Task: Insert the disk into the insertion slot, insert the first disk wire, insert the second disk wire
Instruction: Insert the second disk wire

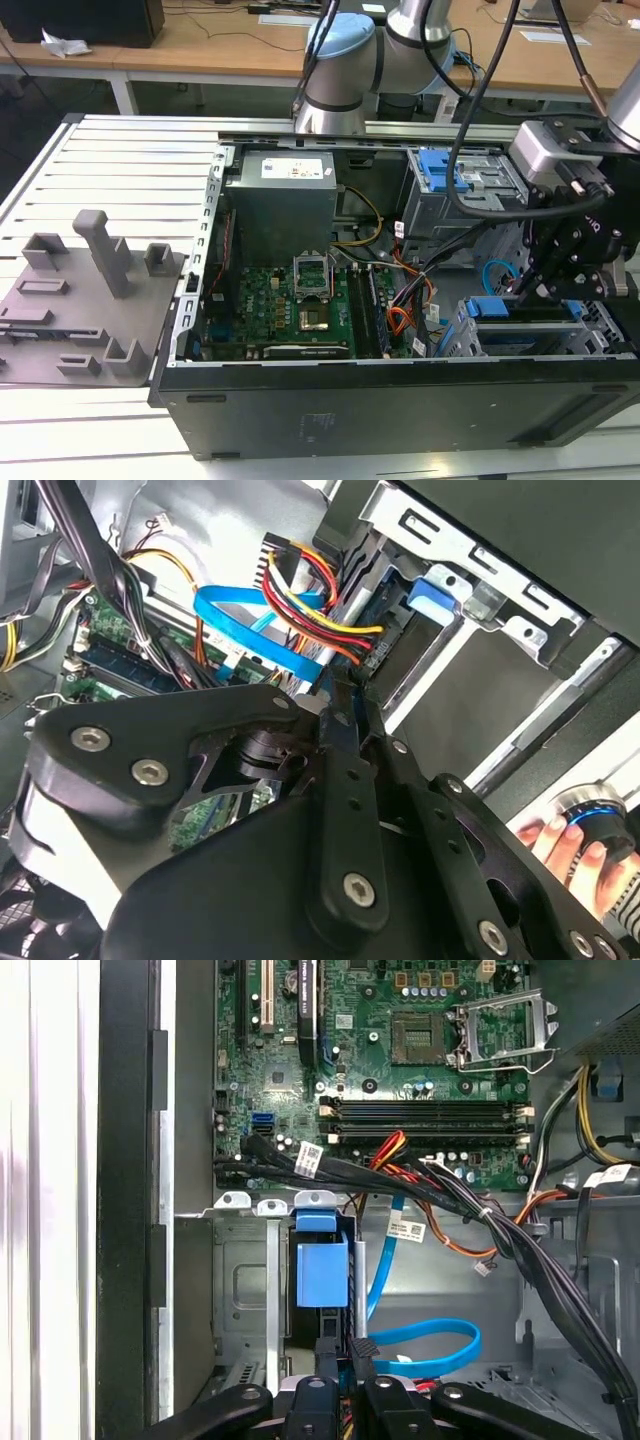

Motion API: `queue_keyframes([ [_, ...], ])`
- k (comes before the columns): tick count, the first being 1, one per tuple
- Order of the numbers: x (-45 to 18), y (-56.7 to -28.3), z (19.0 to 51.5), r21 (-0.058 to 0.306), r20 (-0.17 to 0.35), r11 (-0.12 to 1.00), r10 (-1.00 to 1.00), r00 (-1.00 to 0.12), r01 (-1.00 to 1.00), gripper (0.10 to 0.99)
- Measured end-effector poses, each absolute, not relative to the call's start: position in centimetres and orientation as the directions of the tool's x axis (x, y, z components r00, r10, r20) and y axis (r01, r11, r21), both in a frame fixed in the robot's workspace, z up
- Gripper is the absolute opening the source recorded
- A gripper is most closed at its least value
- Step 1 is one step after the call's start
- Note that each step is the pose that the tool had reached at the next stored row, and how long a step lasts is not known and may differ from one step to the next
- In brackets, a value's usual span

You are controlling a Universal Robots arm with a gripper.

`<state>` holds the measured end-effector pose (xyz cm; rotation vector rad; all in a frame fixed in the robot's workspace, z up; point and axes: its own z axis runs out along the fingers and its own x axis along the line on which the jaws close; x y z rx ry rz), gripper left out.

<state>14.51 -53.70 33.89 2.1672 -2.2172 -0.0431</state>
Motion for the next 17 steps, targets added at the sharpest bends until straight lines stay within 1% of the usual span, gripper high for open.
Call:
queue_keyframes([
  [7,14.5,-53.7,33.7,0.048,0.009,0.023,-1.0,-0.023,-0.999,0.165],
  [8,14.5,-53.7,33.7,0.048,0.009,0.023,-1.0,-0.023,-0.999,0.239],
  [9,14.5,-53.7,33.7,0.048,0.01,0.023,-1.0,-0.023,-0.999,0.239],
  [15,14.5,-53.7,36.0,0.048,0.01,0.023,-1.0,-0.023,-0.999,0.239],
  [16,14.5,-53.7,36.1,0.048,0.009,0.023,-1.0,-0.023,-0.999,0.224],
  [17,14.4,-53.7,36.1,0.049,0.009,0.023,-1.0,-0.023,-0.999,0.157],
])
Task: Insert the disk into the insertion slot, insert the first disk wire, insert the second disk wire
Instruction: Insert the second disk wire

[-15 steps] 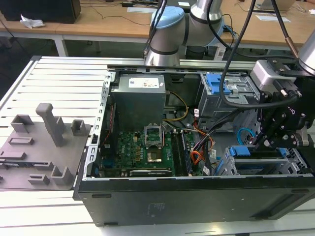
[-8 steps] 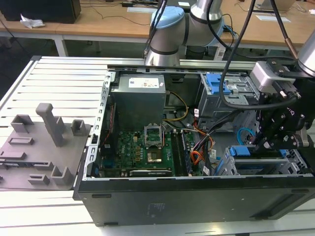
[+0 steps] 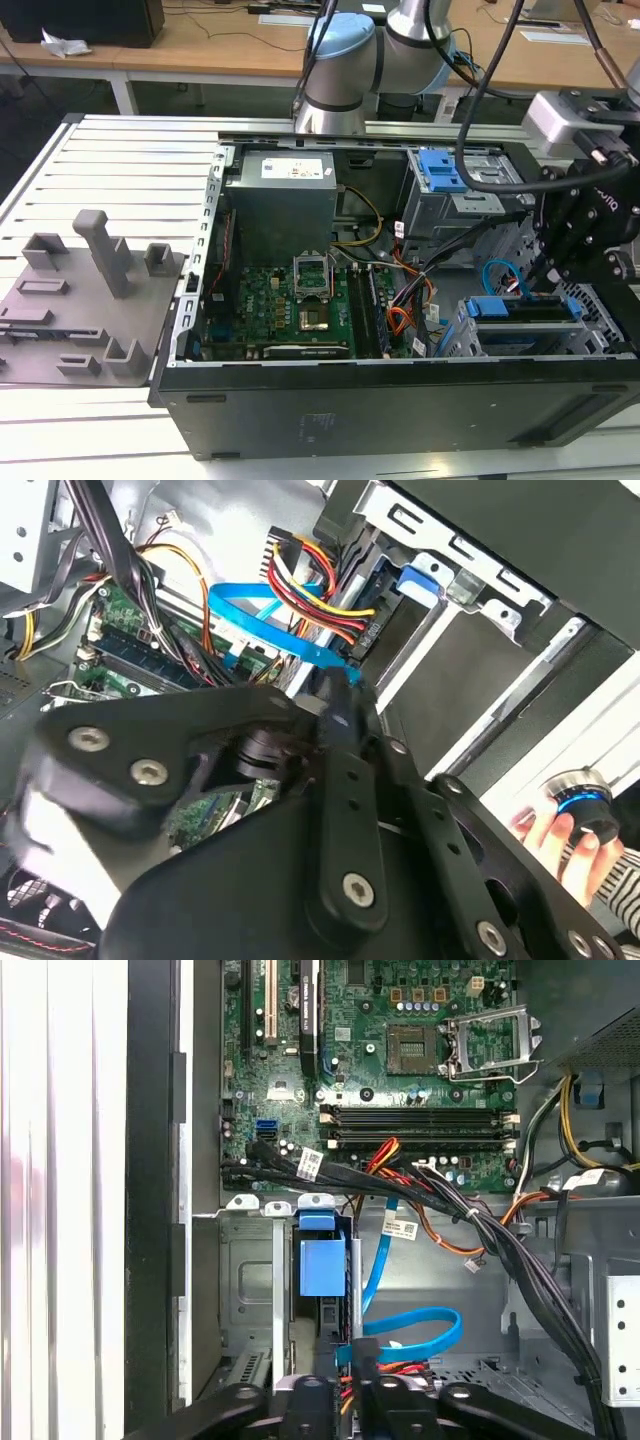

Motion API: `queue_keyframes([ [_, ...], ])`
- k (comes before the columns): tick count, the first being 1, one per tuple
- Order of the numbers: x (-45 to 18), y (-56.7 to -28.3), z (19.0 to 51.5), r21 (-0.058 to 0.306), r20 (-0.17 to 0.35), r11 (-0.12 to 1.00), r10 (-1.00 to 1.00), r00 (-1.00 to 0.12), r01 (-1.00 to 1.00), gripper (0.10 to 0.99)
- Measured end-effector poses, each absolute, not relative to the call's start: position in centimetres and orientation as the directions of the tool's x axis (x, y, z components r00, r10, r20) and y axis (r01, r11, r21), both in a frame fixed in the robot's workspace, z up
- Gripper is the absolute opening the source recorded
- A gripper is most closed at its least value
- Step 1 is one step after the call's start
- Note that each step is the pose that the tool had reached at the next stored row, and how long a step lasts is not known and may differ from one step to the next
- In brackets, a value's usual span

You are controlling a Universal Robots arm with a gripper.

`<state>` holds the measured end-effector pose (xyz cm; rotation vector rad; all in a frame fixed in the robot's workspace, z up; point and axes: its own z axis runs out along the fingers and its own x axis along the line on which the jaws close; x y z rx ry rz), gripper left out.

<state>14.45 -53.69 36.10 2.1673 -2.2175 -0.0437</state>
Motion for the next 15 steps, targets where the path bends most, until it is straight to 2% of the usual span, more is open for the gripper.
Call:
queue_keyframes([
  [1,14.3,-53.7,36.1,0.048,0.01,0.023,-1.0,-0.023,-0.999,0.106],
  [15,13.0,-53.7,36.1,0.047,0.009,0.023,-1.0,-0.023,-0.999,0.106],
])
